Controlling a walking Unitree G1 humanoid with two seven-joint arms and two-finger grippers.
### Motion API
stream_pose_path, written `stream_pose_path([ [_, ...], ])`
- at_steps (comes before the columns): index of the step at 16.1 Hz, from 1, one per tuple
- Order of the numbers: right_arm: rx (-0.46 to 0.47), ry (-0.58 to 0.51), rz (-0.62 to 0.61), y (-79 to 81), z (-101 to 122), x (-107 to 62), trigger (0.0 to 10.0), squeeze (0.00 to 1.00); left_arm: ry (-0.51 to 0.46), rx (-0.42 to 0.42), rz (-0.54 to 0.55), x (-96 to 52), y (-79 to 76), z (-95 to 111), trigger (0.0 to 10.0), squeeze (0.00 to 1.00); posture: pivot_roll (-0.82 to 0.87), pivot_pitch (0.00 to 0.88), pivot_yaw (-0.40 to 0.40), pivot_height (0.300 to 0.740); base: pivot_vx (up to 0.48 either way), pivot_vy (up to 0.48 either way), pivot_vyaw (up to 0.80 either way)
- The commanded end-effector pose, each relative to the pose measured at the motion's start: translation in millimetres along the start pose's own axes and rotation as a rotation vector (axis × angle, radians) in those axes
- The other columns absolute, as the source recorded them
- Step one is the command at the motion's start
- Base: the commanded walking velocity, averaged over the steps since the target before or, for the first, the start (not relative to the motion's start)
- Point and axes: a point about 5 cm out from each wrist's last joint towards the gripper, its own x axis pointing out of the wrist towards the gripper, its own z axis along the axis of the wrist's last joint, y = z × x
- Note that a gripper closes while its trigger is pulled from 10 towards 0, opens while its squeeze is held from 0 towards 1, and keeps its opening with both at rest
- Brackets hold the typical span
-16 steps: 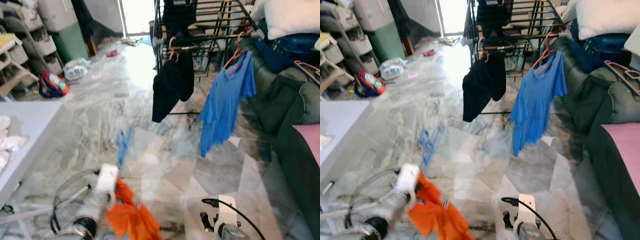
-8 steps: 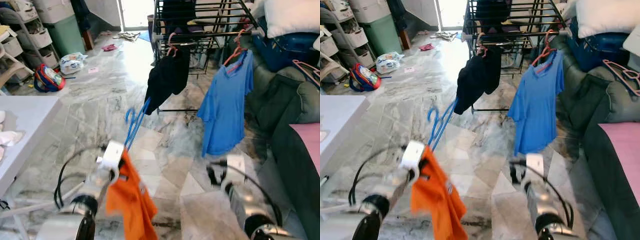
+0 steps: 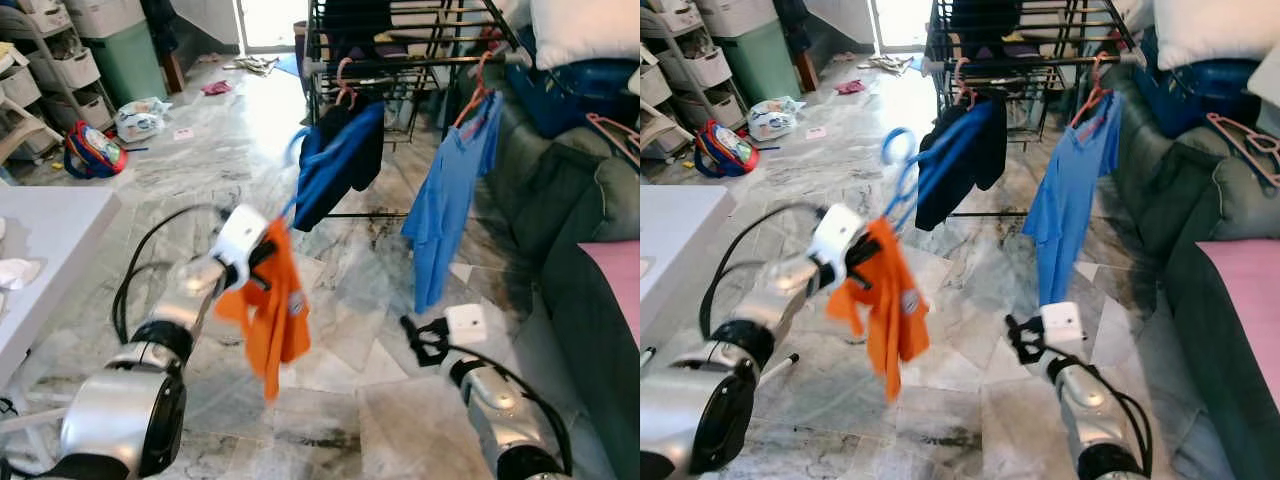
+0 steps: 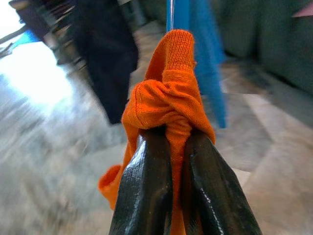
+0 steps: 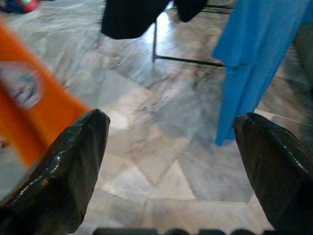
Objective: Hang hanger
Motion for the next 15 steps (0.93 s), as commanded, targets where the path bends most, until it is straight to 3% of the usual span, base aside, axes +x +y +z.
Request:
stream_pose_path([
  [1, -0.056, -0.067, 0.063, 4.6, 11, 0.4, 10.0, 0.0, -0.029, 0.104, -0.084, 2.6, -0.2, 16, 10.0, 0.0, -0.03, 0.064, 0.058, 0.74, 0.0, 0.0, 0.0],
  [2, -0.11, -0.083, 0.117, 7.2, 15, 0.1, 10.0, 0.0, -0.01, 0.192, -0.115, 3.4, -2.5, 17, 10.0, 0.0, -0.04, 0.065, 0.064, 0.74, 0.0, 0.0, 0.0],
  [6, -0.362, -0.108, 0.337, 11.0, 30, -8.9, 10.0, 0.0, 0.145, 0.312, -0.178, -1.3, -3.5, -1, 10.0, 0.0, -0.06, 0.082, 0.078, 0.74, 0.0, 0.0, 0.0],
  [7, -0.447, -0.101, 0.427, 12.9, 33, -15.7, 10.0, 0.0, 0.211, 0.357, -0.167, -5.2, 0.1, -10, 10.0, 0.0, -0.06, 0.09, 0.08, 0.74, 0.0, 0.0, 0.0],
  [8, -0.501, -0.096, 0.515, 15.5, 38, -23.7, 10.0, 0.0, 0.258, 0.331, -0.141, -9.3, 5.4, -17, 10.0, 0.0, -0.06, 0.097, 0.082, 0.74, 0.0, 0.0, 0.0],
  [9, -0.532, -0.088, 0.551, 15.8, 42, -28.3, 10.0, 0.0, 0.295, 0.377, -0.107, -12.4, 10.4, -20, 10.0, 0.0, -0.06, 0.103, 0.081, 0.74, 0.0, 0.0, 0.0],
  [11, -0.578, -0.088, 0.573, 12.1, 50, -32.6, 10.0, 0.0, 0.319, 0.345, -0.089, -15.9, 14.4, -24, 10.0, 0.0, -0.06, 0.109, 0.08, 0.74, 0.0, 0.0, 0.0],
  [12, -0.602, -0.092, 0.526, 3.2, 54, -30.4, 10.0, 0.0, 0.336, 0.374, -0.104, -17.5, 13.9, -27, 10.0, 0.0, -0.05, 0.114, 0.08, 0.74, 0.0, 0.0, 0.0],
  [15, -0.656, -0.093, 0.458, -14.8, 61, -30.6, 10.0, 0.0, 0.332, 0.414, -0.257, -19.8, -1.2, -37, 10.0, 0.0, -0.05, 0.128, 0.082, 0.74, 0.0, 0.0, 0.0],
])
